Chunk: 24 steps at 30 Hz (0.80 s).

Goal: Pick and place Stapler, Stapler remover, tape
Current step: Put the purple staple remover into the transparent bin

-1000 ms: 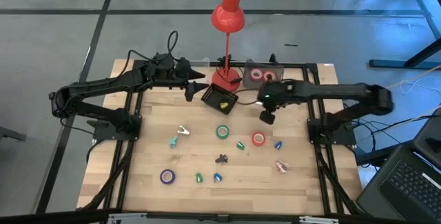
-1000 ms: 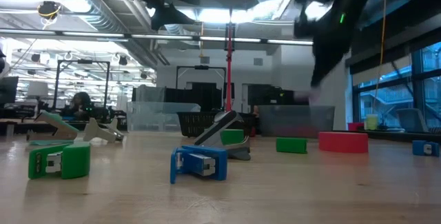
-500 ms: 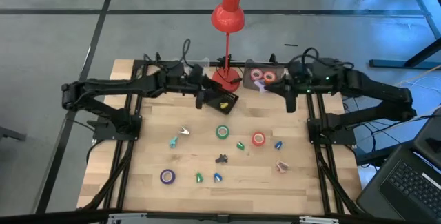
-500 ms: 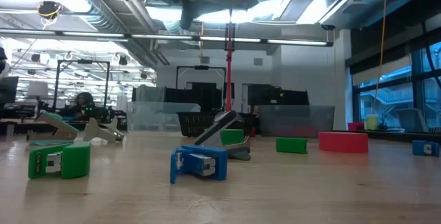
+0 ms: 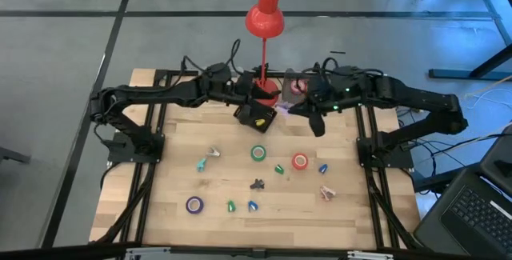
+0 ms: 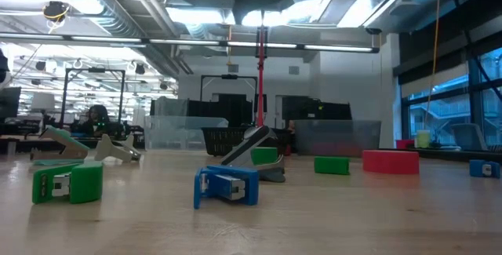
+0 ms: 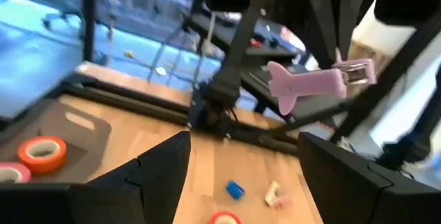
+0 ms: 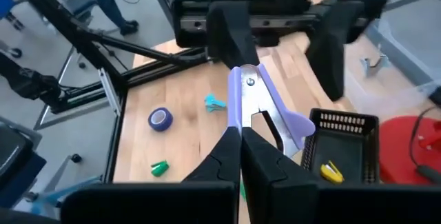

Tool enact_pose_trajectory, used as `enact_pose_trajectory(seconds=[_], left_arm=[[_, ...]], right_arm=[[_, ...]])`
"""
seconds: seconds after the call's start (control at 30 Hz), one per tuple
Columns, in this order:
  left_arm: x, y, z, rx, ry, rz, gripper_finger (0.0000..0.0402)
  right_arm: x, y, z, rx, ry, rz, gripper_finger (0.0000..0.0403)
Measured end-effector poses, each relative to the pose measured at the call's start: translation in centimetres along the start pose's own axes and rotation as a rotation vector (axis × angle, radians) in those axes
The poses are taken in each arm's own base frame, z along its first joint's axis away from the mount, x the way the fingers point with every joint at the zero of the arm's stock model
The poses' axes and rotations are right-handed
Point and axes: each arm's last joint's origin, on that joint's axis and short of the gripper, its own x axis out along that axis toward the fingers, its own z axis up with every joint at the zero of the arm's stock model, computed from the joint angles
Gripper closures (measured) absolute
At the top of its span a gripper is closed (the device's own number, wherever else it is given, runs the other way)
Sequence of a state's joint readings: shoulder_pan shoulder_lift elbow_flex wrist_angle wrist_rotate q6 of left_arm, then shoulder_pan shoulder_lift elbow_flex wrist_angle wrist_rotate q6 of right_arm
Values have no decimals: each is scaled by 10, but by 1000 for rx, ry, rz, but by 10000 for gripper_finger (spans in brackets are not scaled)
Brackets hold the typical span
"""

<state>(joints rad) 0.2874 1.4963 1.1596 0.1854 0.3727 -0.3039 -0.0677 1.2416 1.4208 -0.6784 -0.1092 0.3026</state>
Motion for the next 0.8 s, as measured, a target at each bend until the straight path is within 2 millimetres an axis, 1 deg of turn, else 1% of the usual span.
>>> enact_pose_trajectory(seconds=[0.17,0.37,0.5,0.57,0.63,0.8], left_arm=[[8,0,1,-1,27,-21,137],[8,0,1,3,29,-21,137],[8,0,0,-8,38,-18,141],[8,1,-1,-9,40,-12,155],[8,1,-1,-11,44,-9,179],[8,0,0,-8,42,-30,266]], right_arm=[[12,0,4,-27,12,-4,403],[23,-1,4,-46,23,-7,403],[26,-1,6,-48,2,-2,403],[26,-1,6,-48,4,-2,403],[26,-1,6,-48,3,-2,403],[26,-1,6,-47,3,-3,403]])
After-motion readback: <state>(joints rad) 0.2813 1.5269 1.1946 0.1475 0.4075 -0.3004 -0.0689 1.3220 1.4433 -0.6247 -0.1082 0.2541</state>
